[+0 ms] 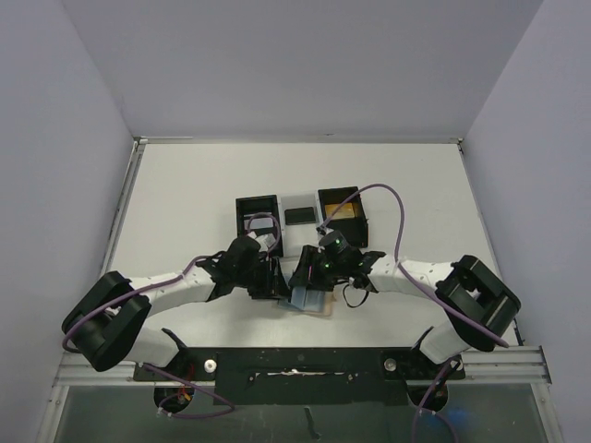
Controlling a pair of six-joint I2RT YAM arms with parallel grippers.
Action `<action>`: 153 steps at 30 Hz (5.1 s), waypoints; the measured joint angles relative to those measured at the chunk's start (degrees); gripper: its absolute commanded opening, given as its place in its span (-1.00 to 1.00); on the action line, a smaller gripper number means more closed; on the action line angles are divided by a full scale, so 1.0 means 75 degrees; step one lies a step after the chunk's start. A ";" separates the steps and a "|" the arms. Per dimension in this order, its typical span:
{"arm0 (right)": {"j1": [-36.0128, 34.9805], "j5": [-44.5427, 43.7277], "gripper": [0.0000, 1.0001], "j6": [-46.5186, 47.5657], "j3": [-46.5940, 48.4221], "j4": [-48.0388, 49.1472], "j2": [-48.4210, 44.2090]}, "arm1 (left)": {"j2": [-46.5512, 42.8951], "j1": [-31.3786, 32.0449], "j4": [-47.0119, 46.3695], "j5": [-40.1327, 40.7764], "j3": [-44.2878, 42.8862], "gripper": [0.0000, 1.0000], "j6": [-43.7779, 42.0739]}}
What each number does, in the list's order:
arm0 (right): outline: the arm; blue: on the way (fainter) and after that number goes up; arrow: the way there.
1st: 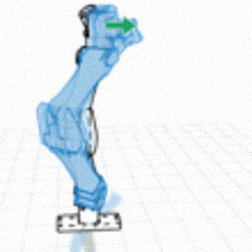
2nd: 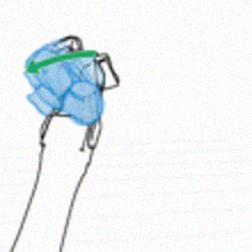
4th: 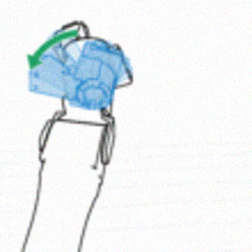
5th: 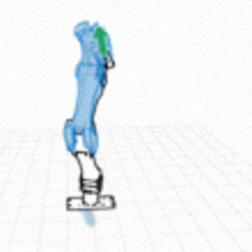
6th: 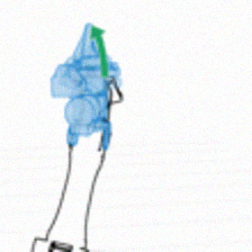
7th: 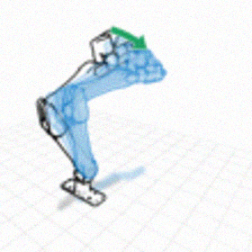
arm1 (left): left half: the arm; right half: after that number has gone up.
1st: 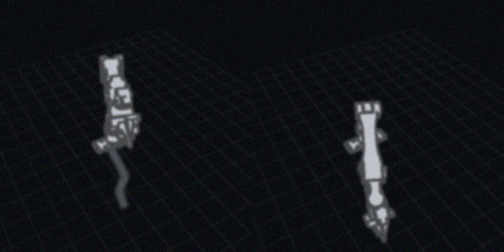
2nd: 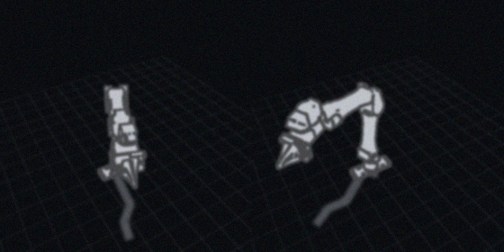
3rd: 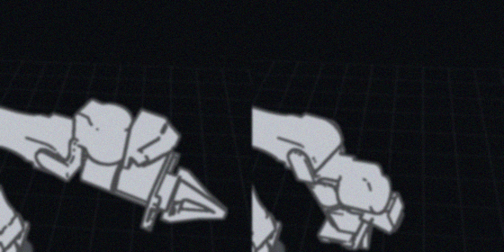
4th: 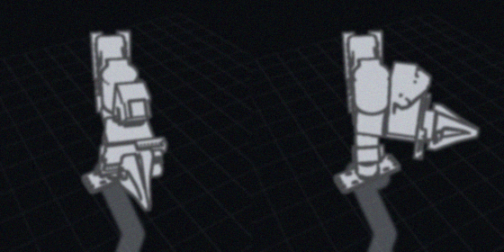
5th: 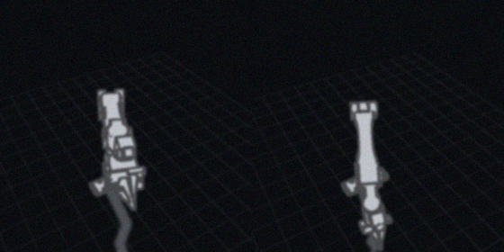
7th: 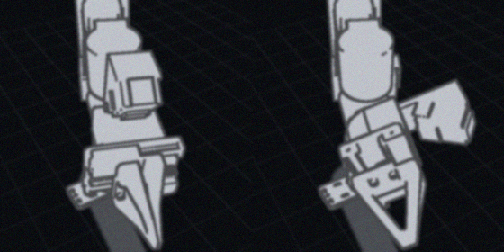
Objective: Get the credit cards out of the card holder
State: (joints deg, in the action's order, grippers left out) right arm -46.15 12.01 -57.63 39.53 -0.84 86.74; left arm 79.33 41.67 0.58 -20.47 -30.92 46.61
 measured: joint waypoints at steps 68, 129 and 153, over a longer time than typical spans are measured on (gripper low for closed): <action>0.0463 -0.1772 -0.21 0.0227 0.0058 -0.2838 -0.1545 | 0.1096 0.0632 -0.0676 -0.0615 -0.0892 -0.25 0.0233; 0.0807 -0.0711 -0.50 -0.1055 -0.1859 -0.0128 -0.1644 | 0.2145 0.0554 -0.1865 0.0061 -0.0938 -0.23 0.1224; 0.0863 -0.0423 -0.60 -0.1046 -0.2057 0.0431 -0.1515 | 0.2302 0.0758 -0.1612 0.0691 -0.1192 -0.77 0.1186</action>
State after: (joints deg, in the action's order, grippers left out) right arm -39.68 8.84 -65.47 24.10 2.39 75.37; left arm 96.60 47.35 -11.51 -15.29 -39.86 55.51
